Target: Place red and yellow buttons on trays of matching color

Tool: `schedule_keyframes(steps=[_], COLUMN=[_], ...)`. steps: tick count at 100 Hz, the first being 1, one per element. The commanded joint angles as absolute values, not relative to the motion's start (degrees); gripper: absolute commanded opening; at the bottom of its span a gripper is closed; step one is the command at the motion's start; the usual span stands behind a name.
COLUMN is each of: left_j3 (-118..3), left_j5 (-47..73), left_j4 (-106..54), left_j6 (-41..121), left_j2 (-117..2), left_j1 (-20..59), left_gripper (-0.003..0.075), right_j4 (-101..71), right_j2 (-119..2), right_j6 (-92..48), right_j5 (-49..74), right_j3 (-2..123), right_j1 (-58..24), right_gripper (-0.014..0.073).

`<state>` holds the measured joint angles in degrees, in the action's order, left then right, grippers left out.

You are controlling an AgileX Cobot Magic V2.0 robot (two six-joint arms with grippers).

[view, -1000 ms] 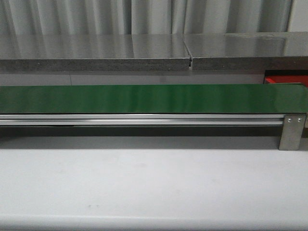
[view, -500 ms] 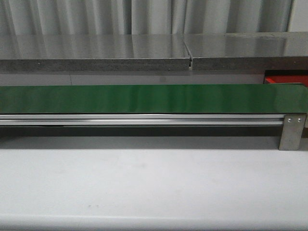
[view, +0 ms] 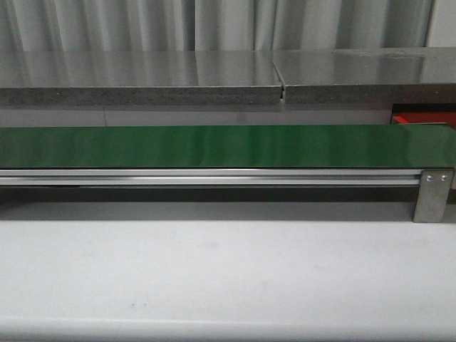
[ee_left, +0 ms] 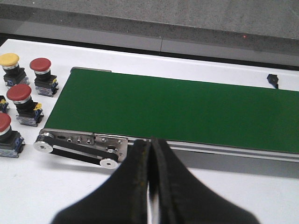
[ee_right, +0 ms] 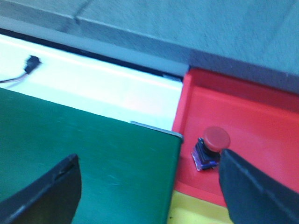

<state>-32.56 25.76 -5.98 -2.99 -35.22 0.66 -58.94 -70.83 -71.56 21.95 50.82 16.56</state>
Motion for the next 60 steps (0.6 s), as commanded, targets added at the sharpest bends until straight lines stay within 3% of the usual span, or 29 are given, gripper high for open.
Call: schedule_keyframes(steps=[1, 46, 53, 60], left_j3=[-34.2, -34.2, -34.2, -34.2], left_j5=[21.4, 21.4, 21.4, 21.4], left_j4=[-6.1, -6.1, -6.1, -6.1], left_j6=[-3.1, -3.1, -3.1, -3.1], left_j2=[-35.3, -35.3, -35.3, -35.3], left_j1=[1.1, 1.1, 1.1, 1.1], left_gripper=[-0.002, -0.002, -0.002, -0.002], right_j4=[-60.6, -60.4, -60.4, -60.4], right_j2=[-65.0, -47.2, -46.5, -46.3], right_j6=[-71.6, -68.7, -68.7, -68.7], right_j5=[18.4, 14.6, 14.1, 14.7], right_j3=[49.6, 35.7, 35.4, 35.4], right_j1=[15.1, 13.2, 13.1, 13.1], right_gripper=[0.0591, 0.0587, 0.0521, 0.0392])
